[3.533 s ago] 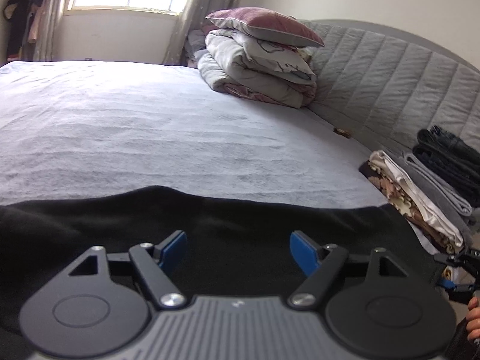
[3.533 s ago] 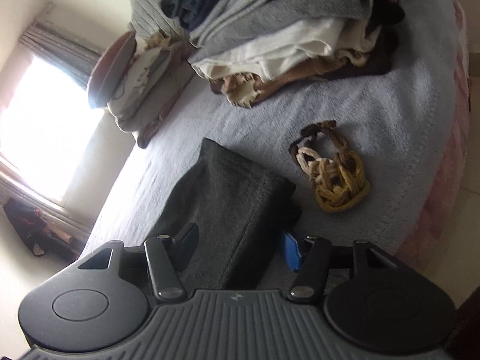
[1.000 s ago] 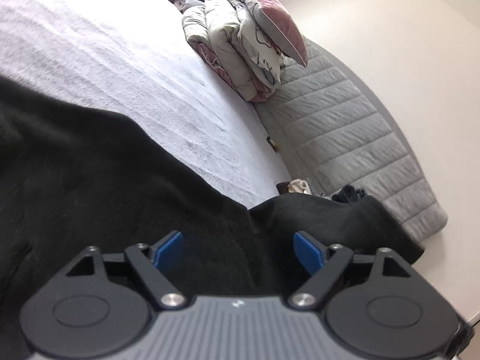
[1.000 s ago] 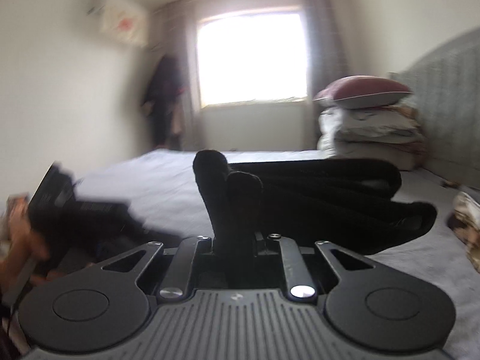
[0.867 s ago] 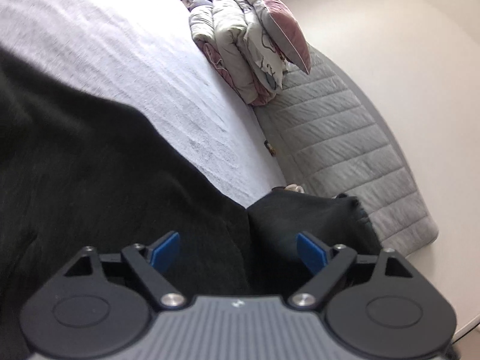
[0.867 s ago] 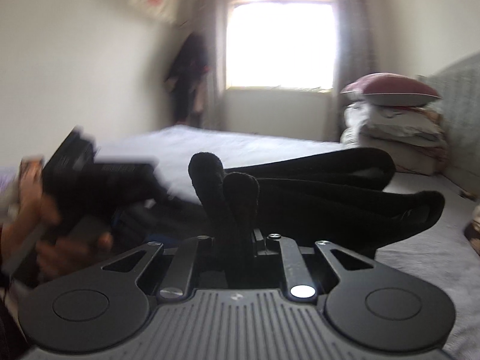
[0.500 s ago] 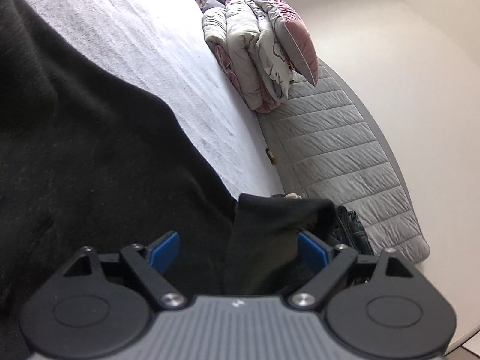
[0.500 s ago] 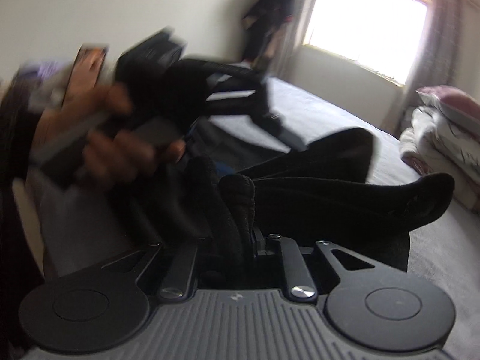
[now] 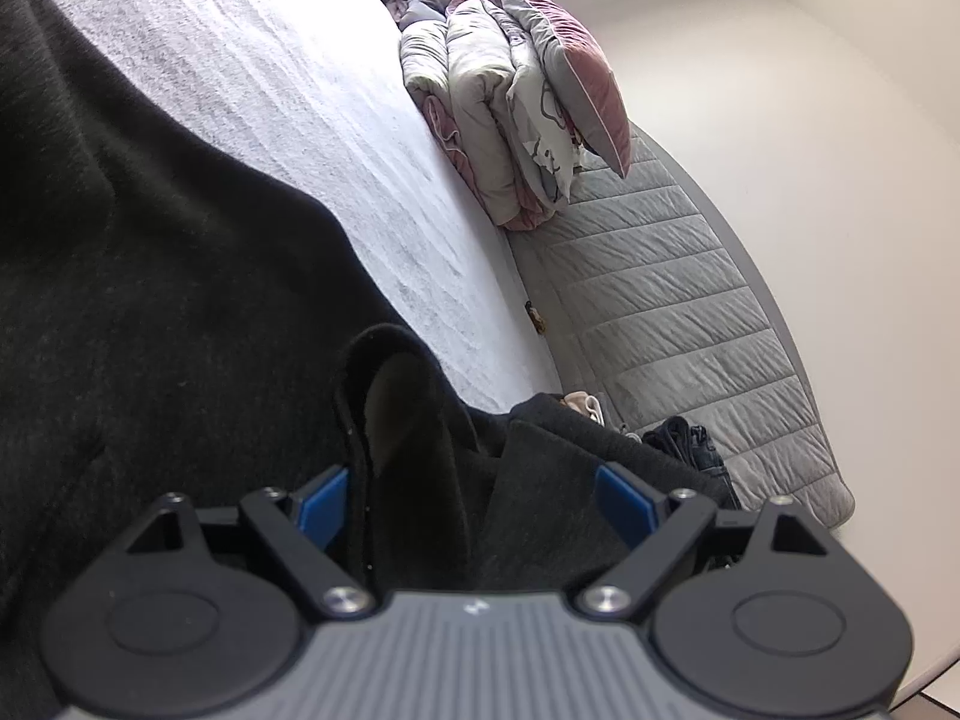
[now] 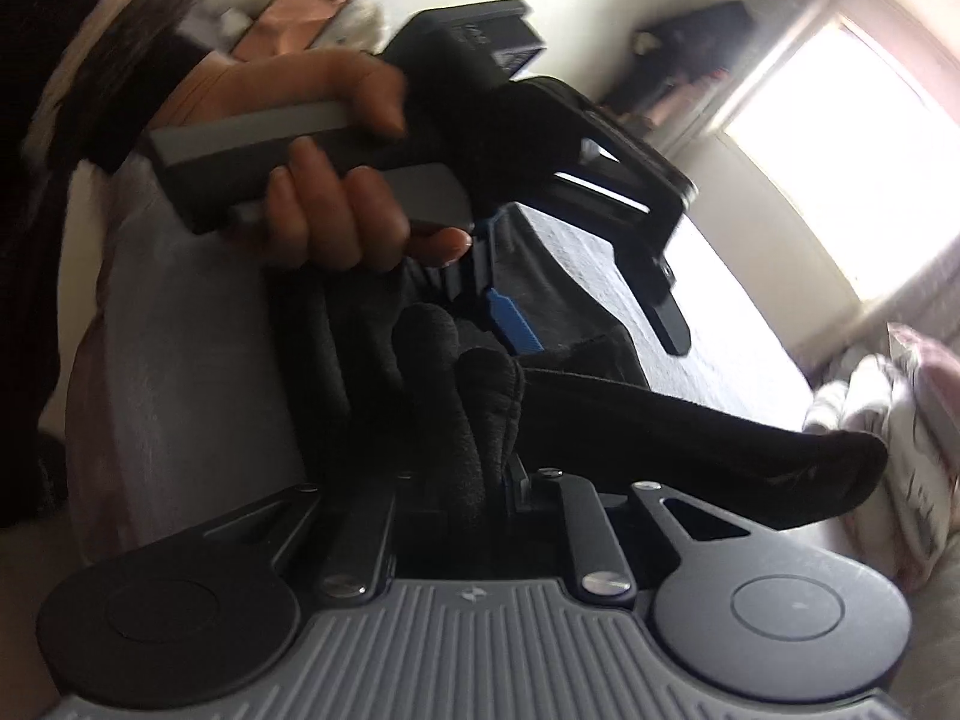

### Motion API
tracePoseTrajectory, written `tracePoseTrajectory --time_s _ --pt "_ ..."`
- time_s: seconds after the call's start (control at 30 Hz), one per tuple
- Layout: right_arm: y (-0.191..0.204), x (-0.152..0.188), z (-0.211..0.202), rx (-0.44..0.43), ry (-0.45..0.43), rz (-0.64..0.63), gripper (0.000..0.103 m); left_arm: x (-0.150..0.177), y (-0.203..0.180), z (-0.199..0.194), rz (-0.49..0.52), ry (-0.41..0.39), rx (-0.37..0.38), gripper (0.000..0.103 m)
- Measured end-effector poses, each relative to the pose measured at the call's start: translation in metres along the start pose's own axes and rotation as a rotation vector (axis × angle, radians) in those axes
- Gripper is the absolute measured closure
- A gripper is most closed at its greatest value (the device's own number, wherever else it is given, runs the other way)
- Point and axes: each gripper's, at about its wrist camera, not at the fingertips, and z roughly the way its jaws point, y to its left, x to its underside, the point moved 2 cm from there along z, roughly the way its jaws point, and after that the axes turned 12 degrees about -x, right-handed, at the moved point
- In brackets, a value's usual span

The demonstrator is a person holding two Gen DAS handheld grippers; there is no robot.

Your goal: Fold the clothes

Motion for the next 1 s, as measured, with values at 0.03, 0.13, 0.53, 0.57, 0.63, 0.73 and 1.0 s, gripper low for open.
tracePoseTrajectory --time_s 0.03,0.13,0.53,0.57,0.63,0.73,1.0 --pt "-0.003 0.001 -0.002 -0.004 -0.014 0.02 0.086 0.0 0.001 0.0 -0.003 0.0 0.003 0.015" --pt "-0.01 0.006 -0.008 -0.016 -0.054 0.073 0.085 -0.002 0.004 -0.001 -0.014 0.0 0.013 0.015" --pt "-0.007 0.016 -0.013 0.008 -0.121 0.135 0.085 -0.005 0.01 -0.003 -0.081 -0.021 0.048 0.015" --pt "-0.006 0.017 -0.014 0.012 -0.133 0.143 0.085 -0.005 0.01 -0.003 -0.084 -0.022 0.051 0.015" --pt "-0.005 0.02 -0.017 0.007 -0.152 0.163 0.082 -0.006 0.01 -0.004 -0.086 -0.024 0.066 0.015" --pt "-0.004 0.023 -0.015 -0.003 -0.156 0.174 0.081 -0.005 0.01 -0.005 -0.097 -0.025 0.095 0.014" --pt "-0.002 0.026 -0.011 0.022 -0.214 0.237 0.081 -0.002 -0.005 0.003 -0.032 -0.064 -0.06 0.026"
